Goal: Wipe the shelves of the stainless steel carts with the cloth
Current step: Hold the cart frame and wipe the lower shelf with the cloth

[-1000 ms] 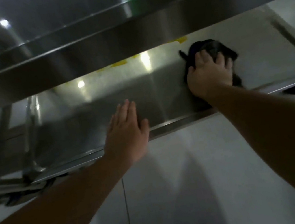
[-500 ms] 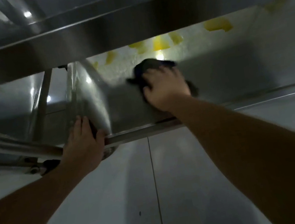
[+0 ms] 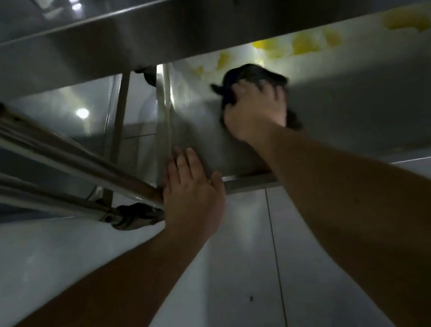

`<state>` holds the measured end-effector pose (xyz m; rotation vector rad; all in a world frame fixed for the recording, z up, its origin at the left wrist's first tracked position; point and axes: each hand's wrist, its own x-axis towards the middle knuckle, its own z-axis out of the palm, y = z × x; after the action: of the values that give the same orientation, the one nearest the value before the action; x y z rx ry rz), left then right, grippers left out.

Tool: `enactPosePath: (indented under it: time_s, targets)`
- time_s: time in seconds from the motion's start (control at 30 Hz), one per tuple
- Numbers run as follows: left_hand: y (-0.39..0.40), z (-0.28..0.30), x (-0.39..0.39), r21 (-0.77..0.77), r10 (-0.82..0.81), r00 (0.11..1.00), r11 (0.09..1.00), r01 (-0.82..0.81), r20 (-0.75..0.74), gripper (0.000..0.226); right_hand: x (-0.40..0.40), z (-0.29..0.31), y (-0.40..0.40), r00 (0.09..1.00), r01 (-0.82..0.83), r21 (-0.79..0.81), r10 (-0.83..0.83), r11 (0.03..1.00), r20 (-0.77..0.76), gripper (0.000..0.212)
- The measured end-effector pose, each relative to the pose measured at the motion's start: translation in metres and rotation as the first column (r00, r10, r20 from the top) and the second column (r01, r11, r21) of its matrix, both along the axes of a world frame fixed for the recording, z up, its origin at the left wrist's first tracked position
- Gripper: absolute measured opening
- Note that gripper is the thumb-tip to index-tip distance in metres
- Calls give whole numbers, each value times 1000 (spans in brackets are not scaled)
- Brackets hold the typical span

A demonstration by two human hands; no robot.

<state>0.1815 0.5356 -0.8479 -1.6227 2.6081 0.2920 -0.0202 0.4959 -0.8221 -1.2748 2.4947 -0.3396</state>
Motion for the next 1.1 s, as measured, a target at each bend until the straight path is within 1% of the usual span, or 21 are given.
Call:
enactPosePath:
  time_s: [0.03, 0.07, 0.1, 0.17, 0.27, 0.37, 0.43, 0.5, 0.57, 0.63, 0.67, 0.73, 0.8, 0.83, 0.9, 0.97, 1.0, 1.03, 1.1]
  targets:
    - [1, 1, 0, -4, 2, 1000, 1000, -2, -1, 78, 22, 0, -11, 988, -151, -1, 151, 988, -8, 63]
    - [2, 2, 0, -9, 3, 1000, 1000, -3, 4, 78, 41, 0, -20, 957, -290, 0, 290, 957, -11, 61]
    - [1, 2, 1, -15, 1, 1000, 1000, -1, 6, 78, 52, 0, -25, 920, -392, 0, 392, 920, -10, 59]
    - [1, 3, 1, -15, 7, 1000, 1000, -6, 16, 78, 57, 0, -27, 876, -482, -21, 482, 876, -12, 55]
    - [1, 1, 2, -8, 7, 1000, 1000, -7, 8, 79, 39, -4, -7, 868, -494, -47, 491, 868, -72, 54]
    - [0, -2, 3, -32, 6, 1000, 999, -6, -19, 80, 12, -9, 31, 894, -428, -29, 419, 903, -156, 54]
    - [0, -6, 4, -51, 12, 1000, 999, -13, -18, 81, 2, -9, 63, 896, -398, 10, 391, 917, -210, 54]
    - [0, -7, 5, -40, 13, 1000, 999, -13, -9, 84, -1, -5, 97, 863, -443, 39, 438, 895, -251, 53]
    - [-1, -5, 6, -41, -4, 1000, 999, 4, 10, 85, -5, 4, 130, 809, -522, 68, 519, 850, -275, 51]
    - [-1, 0, 6, -34, -5, 998, 999, 7, 56, 84, -12, 13, 157, 739, -579, 173, 602, 797, -303, 49]
    - [0, 4, 4, -16, 7, 996, 1000, -6, 87, 83, -16, 18, 170, 720, -581, 231, 625, 780, -302, 46]
    - [8, 17, 1, 9, 39, 985, 999, -42, 165, 80, -23, 30, 188, 749, -527, 303, 602, 794, -277, 40]
    - [31, 33, -1, 22, 22, 972, 999, -28, 232, 77, -31, 43, 198, 798, -446, 345, 542, 826, -265, 36]
    - [48, 44, 0, 54, -4, 966, 998, -11, 260, 76, -34, 50, 201, 822, -409, 370, 513, 834, -248, 34]
    - [89, 69, 2, 180, -70, 944, 984, 11, 323, 74, -38, 66, 213, 876, -345, 431, 451, 834, -172, 30]
    - [130, 101, 7, 344, -158, 903, 939, 13, 398, 71, -36, 87, 240, 915, -317, 510, 399, 800, -57, 27]
    - [149, 119, 10, 407, -204, 888, 913, 21, 412, 69, -32, 98, 261, 921, -317, 554, 388, 770, -12, 26]
    - [165, 141, 13, 449, -246, 880, 893, 41, 407, 69, -28, 112, 284, 925, -319, 591, 380, 741, 23, 25]
    - [192, 187, 16, 487, -317, 866, 868, 101, 386, 71, -20, 144, 329, 934, -316, 643, 347, 697, 84, 23]
